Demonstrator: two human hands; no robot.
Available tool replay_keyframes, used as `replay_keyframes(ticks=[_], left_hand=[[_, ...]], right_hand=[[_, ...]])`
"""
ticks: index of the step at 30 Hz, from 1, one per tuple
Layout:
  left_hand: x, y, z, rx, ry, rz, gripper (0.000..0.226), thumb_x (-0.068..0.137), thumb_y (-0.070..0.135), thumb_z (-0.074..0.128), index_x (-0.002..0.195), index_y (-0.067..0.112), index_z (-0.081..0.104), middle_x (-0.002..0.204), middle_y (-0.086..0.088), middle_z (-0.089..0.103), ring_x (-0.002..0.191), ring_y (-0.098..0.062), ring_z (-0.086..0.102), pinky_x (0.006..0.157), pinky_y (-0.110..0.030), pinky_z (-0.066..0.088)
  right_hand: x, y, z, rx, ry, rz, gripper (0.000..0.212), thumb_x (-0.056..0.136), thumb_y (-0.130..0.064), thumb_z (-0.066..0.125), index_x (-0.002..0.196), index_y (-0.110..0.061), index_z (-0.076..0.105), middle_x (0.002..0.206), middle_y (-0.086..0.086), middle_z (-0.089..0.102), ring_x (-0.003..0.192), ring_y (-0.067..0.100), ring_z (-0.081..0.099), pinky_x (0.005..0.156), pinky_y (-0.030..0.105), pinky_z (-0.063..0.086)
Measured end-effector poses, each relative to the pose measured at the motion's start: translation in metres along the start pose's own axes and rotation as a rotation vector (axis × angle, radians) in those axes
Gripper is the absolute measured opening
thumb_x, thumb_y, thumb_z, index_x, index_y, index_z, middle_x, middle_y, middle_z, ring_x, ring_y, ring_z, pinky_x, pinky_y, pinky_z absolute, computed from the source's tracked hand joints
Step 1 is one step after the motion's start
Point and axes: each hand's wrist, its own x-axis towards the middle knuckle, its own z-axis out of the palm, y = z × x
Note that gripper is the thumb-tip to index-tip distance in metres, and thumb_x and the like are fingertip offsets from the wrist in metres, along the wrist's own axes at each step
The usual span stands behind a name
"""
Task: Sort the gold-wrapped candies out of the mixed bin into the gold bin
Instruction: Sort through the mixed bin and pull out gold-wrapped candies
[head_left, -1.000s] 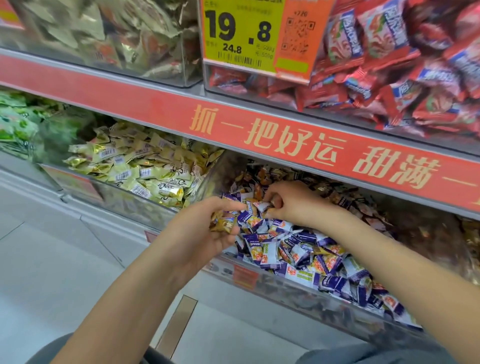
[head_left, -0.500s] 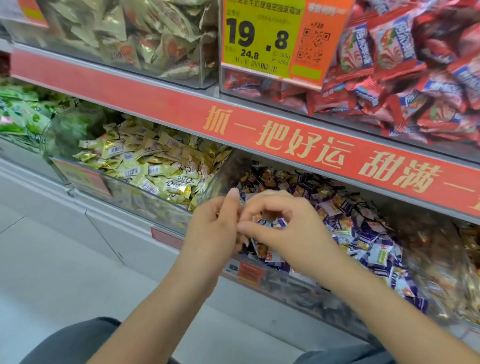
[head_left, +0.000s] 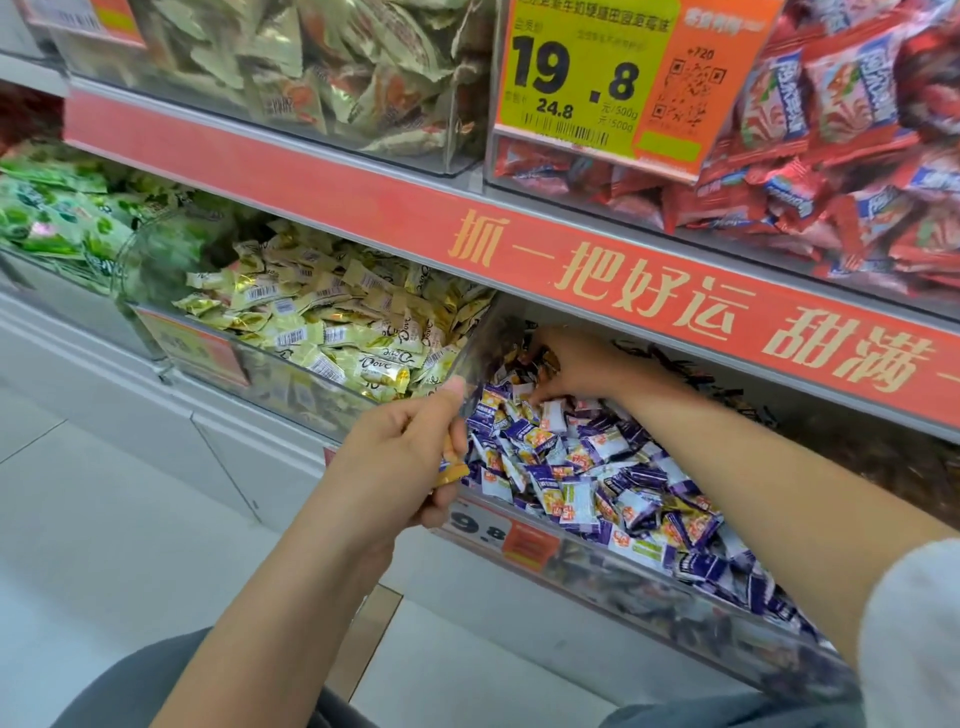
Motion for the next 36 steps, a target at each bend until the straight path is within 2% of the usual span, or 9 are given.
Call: replay_keyframes(ticks=[3, 8, 11, 14, 17, 20, 26, 32, 36], left_hand=[[0.001, 0.001, 0.003, -0.052, -0.067, -0.034, 0.047, 0.092, 0.046, 0.05, 0.057, 0.015, 0.048, 0.068, -0.006, 0.038, 0.04, -0.011, 0.037, 0.039, -0.02, 0.029], [0.005, 0.004, 0.003, -0.11, -0.091, -0.076, 0.045, 0.092, 0.046, 0.051, 0.059, 0.015, 0.047, 0.065, -0.004, 0.037, 0.04, -0.011, 0.036, 0.038, -0.02, 0.029], [0.006, 0.004, 0.004, -0.121, -0.084, -0.092, 0.044, 0.092, 0.045, 0.052, 0.061, 0.015, 0.048, 0.06, -0.001, 0.038, 0.04, -0.011, 0.037, 0.037, -0.02, 0.03], [0.006, 0.003, 0.005, -0.094, -0.079, -0.085, 0.042, 0.092, 0.044, 0.053, 0.063, 0.014, 0.048, 0.055, 0.001, 0.039, 0.04, -0.011, 0.038, 0.038, -0.021, 0.031], [0.006, 0.003, 0.007, -0.068, -0.085, -0.082, 0.042, 0.093, 0.044, 0.052, 0.062, 0.015, 0.049, 0.053, 0.001, 0.038, 0.042, -0.012, 0.037, 0.04, -0.022, 0.03], [0.006, 0.003, 0.01, -0.045, -0.099, -0.071, 0.043, 0.094, 0.042, 0.052, 0.061, 0.015, 0.051, 0.054, -0.001, 0.039, 0.043, -0.013, 0.037, 0.041, -0.022, 0.03], [0.006, 0.0, 0.026, -0.061, -0.144, -0.002, 0.035, 0.097, 0.03, 0.049, 0.075, 0.01, 0.066, 0.064, 0.0, 0.049, 0.043, -0.01, 0.039, 0.04, -0.019, 0.031], [-0.004, 0.001, 0.057, -0.006, -0.146, 0.131, 0.039, 0.097, 0.031, 0.048, 0.063, 0.014, 0.052, 0.062, 0.002, 0.045, 0.041, -0.007, 0.042, 0.039, -0.013, 0.03], [-0.03, 0.011, 0.098, -0.013, -0.295, 0.184, 0.042, 0.098, 0.035, 0.045, 0.061, 0.015, 0.046, 0.045, 0.011, 0.036, 0.037, -0.006, 0.037, 0.039, -0.012, 0.031]], right_hand=[[0.0, 0.007, 0.004, 0.026, 0.032, -0.033, 0.04, 0.077, -0.023, 0.078, 0.108, -0.009, 0.059, 0.107, 0.003, 0.054, 0.096, 0.019, 0.051, 0.058, 0.021, 0.03], [-0.01, 0.015, 0.004, 0.294, 0.091, -0.013, 0.008, 0.084, -0.016, 0.071, 0.085, -0.023, 0.067, 0.105, 0.005, 0.064, 0.095, 0.022, 0.058, 0.069, 0.023, 0.04], [-0.029, 0.008, -0.004, 0.462, 0.082, -0.008, 0.006, 0.09, -0.02, 0.065, 0.093, -0.025, 0.068, 0.102, -0.002, 0.066, 0.094, 0.015, 0.06, 0.074, 0.024, 0.045], [-0.056, -0.005, -0.01, 0.848, 0.023, -0.031, 0.015, 0.093, -0.008, 0.058, 0.105, -0.017, 0.062, 0.102, -0.004, 0.067, 0.094, 0.008, 0.062, 0.073, 0.017, 0.045], [-0.076, -0.011, -0.015, 1.142, -0.033, 0.005, 0.023, 0.092, -0.002, 0.053, 0.11, -0.016, 0.059, 0.103, 0.004, 0.07, 0.099, 0.012, 0.062, 0.078, 0.026, 0.046], [-0.09, -0.015, -0.021, 1.254, -0.08, 0.052, 0.032, 0.091, -0.004, 0.054, 0.118, -0.02, 0.058, 0.114, 0.003, 0.07, 0.108, 0.013, 0.061, 0.084, 0.029, 0.051], [-0.127, -0.035, -0.023, 1.695, -0.102, 0.099, 0.042, 0.081, -0.004, 0.052, 0.122, -0.011, 0.057, 0.119, 0.009, 0.067, 0.068, 0.013, 0.06, 0.058, 0.015, 0.05], [-0.185, -0.059, -0.016, 1.911, 0.132, 0.06, 0.032, 0.064, -0.009, 0.065, 0.094, -0.011, 0.077, 0.107, 0.009, 0.072, 0.059, 0.013, 0.057, 0.049, 0.017, 0.047], [-0.235, -0.043, -0.013, 1.724, 0.463, 0.098, 0.03, 0.075, -0.012, 0.057, 0.103, -0.012, 0.066, 0.105, 0.005, 0.073, 0.068, 0.01, 0.064, 0.054, 0.016, 0.05]])
